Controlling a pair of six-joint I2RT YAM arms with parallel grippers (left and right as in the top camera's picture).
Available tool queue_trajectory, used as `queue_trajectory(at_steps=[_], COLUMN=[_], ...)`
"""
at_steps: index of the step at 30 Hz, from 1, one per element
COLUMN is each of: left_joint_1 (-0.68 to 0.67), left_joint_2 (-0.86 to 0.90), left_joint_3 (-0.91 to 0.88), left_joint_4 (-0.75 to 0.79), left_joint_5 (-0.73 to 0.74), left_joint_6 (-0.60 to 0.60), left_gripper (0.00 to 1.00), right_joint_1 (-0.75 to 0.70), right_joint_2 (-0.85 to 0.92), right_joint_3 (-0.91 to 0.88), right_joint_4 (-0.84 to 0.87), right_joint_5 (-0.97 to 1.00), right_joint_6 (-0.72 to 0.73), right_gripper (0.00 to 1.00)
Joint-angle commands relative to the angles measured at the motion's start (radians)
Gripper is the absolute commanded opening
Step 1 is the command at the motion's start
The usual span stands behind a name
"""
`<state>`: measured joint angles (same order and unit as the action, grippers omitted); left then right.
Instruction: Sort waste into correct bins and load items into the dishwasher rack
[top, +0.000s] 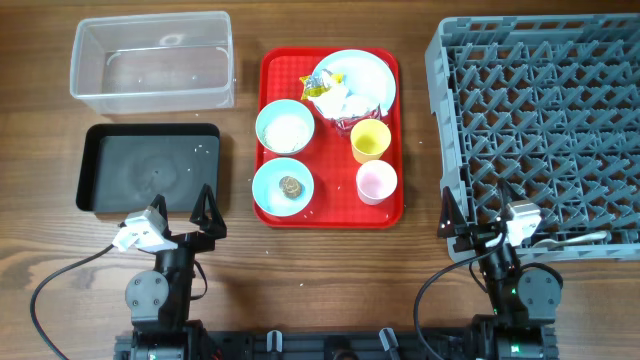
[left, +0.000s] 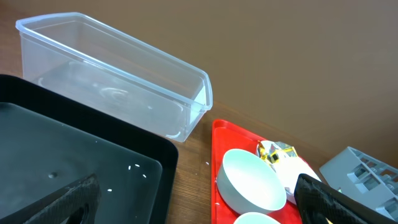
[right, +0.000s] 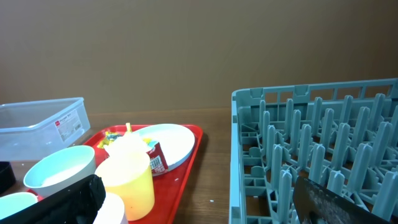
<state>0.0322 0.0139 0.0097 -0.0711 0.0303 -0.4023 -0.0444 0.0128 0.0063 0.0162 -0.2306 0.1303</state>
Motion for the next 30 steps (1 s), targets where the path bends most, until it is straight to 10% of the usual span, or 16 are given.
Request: queue_trajectory(at_steps=[1, 30], left_joint_1=[-0.005, -0.005], left_joint_2=[-0.007, -0.007], left_joint_3=[-0.003, -0.003], left_joint_4=[-0.005, 0.021], left_joint_5=[-0.006, -0.006], left_joint_6=[0.005, 0.005], left_gripper=[1.0, 1.0], right_joint_1=[0.005, 0.005], right_joint_2=[-0.002, -0.002], right_joint_3=[-0.001, -0.001], right_joint_4=[0.003, 0.003], right_joint_5=[0.013, 0.013], right_joint_6=[0.003, 0.004], right_gripper=[1.0, 1.0])
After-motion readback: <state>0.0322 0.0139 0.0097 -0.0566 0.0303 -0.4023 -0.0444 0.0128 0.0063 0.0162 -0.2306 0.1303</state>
